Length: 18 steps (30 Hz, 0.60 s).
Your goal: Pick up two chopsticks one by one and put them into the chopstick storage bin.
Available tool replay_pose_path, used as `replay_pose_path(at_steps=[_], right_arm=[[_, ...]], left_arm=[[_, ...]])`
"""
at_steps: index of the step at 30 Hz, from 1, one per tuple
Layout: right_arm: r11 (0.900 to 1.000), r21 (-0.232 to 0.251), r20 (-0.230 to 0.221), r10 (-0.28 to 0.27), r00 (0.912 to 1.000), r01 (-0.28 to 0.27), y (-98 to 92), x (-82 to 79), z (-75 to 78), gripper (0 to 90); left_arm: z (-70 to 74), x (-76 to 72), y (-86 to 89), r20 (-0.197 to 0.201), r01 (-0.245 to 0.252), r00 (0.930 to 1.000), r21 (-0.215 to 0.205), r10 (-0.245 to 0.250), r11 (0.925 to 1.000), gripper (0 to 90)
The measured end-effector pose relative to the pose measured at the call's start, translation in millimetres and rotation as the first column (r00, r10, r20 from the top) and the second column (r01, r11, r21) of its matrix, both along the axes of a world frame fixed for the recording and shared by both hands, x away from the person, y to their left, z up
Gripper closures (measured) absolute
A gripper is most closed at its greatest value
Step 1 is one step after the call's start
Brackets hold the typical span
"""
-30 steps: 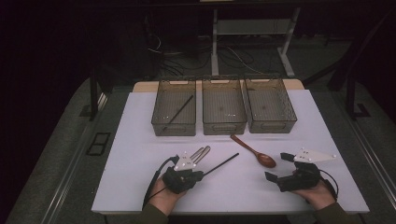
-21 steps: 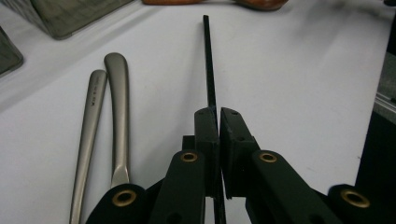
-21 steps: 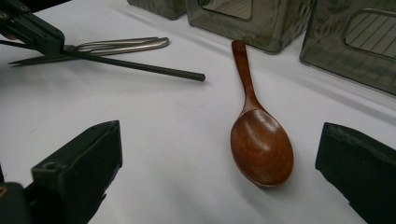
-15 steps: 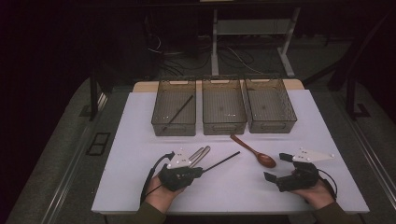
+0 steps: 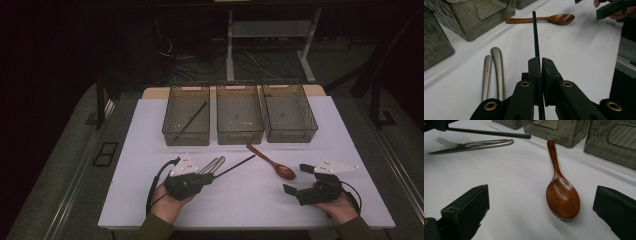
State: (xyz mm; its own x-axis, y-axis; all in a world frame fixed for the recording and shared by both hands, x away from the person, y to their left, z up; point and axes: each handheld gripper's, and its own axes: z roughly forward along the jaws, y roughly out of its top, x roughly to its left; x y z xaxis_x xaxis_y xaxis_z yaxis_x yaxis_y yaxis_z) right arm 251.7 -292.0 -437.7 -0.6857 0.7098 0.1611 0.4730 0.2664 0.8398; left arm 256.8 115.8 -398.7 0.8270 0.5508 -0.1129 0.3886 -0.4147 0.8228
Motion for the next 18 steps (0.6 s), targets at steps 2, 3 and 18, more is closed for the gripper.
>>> replay_pose_path(at_steps=[2,3,18], right_arm=[[1.0,0.0,0.0,0.001,1.0,-0.001,0.1,0.0,0.1,0.8],[1.0,0.0,-0.001,0.0,1.0,0.0,0.0,-0.1,0.1,0.8],[1.0,-0.004,0.0,-0.002,1.0,0.002,0.2,0.1,-0.3,0.8]], left_arm=[[2.1,1.0,2.8,0.005,-0.006,1.0,-0.008,0.006,0.9999,86.1],[3.3,1.6,4.3,0.007,-0.01,0.9999,-0.013,0.01,0.9999,86.1],[22.6,19.8,36.9,0.058,-0.103,0.9926,-0.06,0.106,0.9929,86.1]])
